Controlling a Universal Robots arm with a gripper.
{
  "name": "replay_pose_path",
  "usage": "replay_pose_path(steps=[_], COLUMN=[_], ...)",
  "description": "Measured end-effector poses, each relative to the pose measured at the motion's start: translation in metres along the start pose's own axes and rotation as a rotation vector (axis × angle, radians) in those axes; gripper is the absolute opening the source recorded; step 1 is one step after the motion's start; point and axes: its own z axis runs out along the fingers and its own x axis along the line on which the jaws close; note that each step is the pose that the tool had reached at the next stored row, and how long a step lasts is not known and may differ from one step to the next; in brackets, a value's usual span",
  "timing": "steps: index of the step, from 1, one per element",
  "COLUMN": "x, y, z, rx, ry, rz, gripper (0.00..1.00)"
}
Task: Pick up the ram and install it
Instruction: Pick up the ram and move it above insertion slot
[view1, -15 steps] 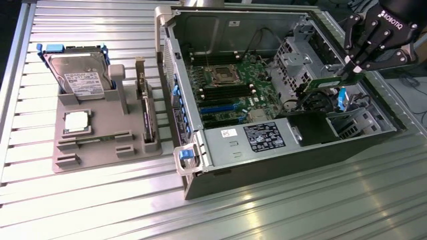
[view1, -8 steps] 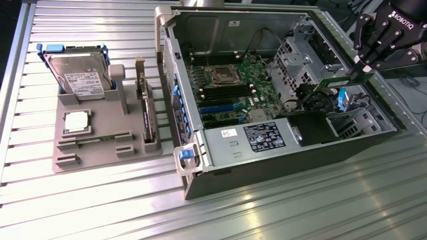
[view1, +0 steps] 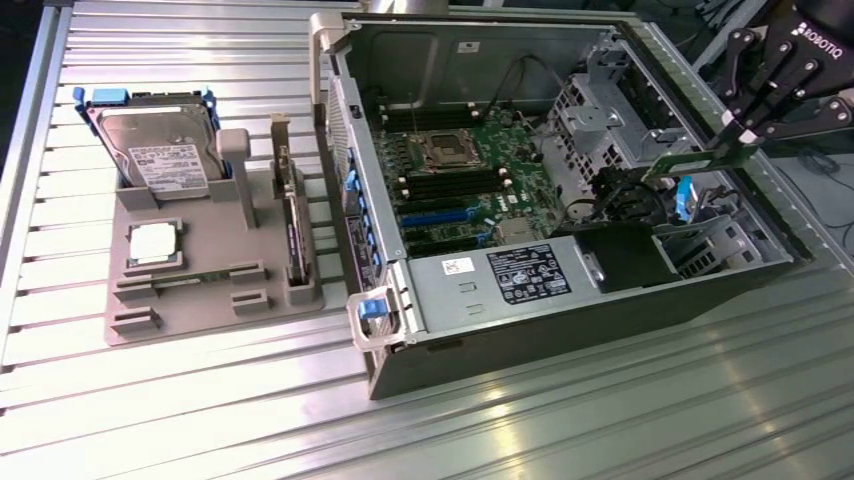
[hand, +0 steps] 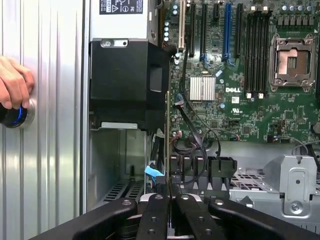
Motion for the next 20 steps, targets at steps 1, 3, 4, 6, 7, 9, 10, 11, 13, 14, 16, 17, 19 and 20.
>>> replay_pose_path(steps=[1, 3, 4, 6, 7, 9, 10, 11, 13, 14, 16, 17, 19, 20], x=[0.000, 0.000, 0.000, 0.000, 0.001, 0.001, 0.001, 0.001, 0.001, 0.001, 0.001, 0.001, 0.001, -0.001], y=[-0.0032, -0.0084, -0.0103, -0.0150, -0.0165, -0.0218, -0.0235, -0.0270, -0.0332, -0.0370, -0.0380, -0.0381, -0.0329, -0.0209], z=[-0.0001, -0.0003, -0.0004, -0.0006, -0.0006, -0.0008, -0.0009, -0.0010, -0.0012, -0.0013, -0.0013, -0.0013, -0.0012, -0.0007], rx=[0.0000, -0.0001, 0.0000, -0.0001, -0.0001, -0.0001, -0.0001, -0.0001, -0.0001, -0.0002, -0.0002, -0.0002, -0.0002, -0.0002], ry=[0.0004, 0.0010, 0.0012, 0.0020, 0.0023, 0.0033, 0.0037, 0.0041, 0.0047, 0.0051, 0.0050, 0.0050, 0.0051, 0.0051], rz=[0.000, 0.000, 0.000, 0.000, 0.000, 0.000, 0.000, 0.000, 0.000, 0.000, 0.000, 0.000, 0.000, 0.000], gripper=[0.12, 0.12, 0.12, 0.12, 0.12, 0.12, 0.12, 0.12, 0.12, 0.12, 0.12, 0.12, 0.12, 0.12])
